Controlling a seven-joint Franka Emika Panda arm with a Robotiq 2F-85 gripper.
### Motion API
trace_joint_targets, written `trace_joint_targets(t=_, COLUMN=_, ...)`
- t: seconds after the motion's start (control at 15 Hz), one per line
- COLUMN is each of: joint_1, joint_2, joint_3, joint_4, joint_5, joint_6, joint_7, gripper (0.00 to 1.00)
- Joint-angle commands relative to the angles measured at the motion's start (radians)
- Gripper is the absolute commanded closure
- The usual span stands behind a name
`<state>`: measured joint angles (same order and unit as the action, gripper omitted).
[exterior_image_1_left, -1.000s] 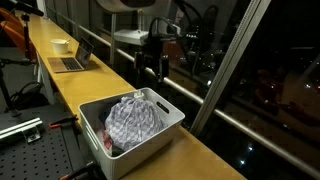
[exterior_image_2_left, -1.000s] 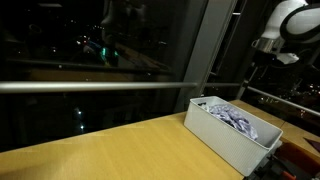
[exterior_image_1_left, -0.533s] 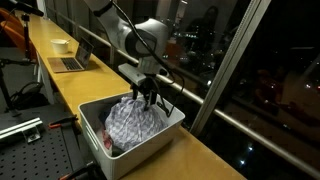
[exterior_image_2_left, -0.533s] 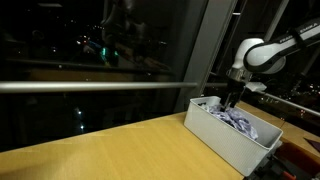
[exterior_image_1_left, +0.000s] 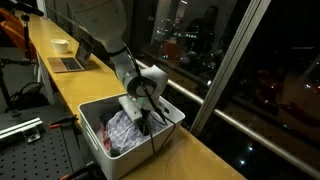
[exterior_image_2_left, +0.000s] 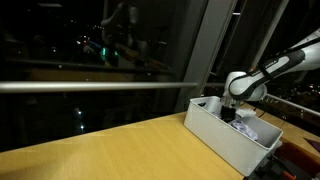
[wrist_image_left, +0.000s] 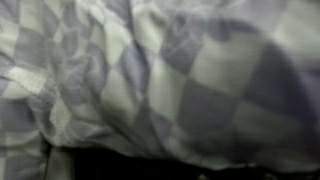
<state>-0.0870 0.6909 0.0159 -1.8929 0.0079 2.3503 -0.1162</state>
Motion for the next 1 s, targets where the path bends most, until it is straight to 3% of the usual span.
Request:
trace_joint_targets(t=0.0, joint_1=-0.033, joint_2=0.133, joint_3=0.007, joint_4=0.095, joint_5=0.035, joint_6=-0.041, joint_7=-0.031, gripper=0.25)
trace_joint_targets(t=0.13, joint_1=-0.043, joint_2=0.091, joint_3=-0.001, joint_4=0.08, joint_5=0.04, joint_6=-0.081, joint_7=-0.03, gripper=0.33)
trace_joint_targets(t=0.4, joint_1=-0.075, joint_2=-0.017, joint_3=-0.001, joint_4=-0.005, joint_5=0.081, joint_6=-0.08, joint_7=-0.036, gripper=0.63)
trace_joint_targets(t=0.73, joint_1=-0.078, joint_2=-0.277, joint_3=-0.011, joint_4=-0.198, joint_5=0.102, joint_6=-0.078, joint_7=-0.046, gripper=0.99)
trace_joint_targets(t=0.93, joint_1=-0.065, joint_2=-0.422, joint_3=-0.019, joint_4=-0.259, joint_5=0.091, joint_6=-0.094, joint_7=-0.046, gripper=1.0)
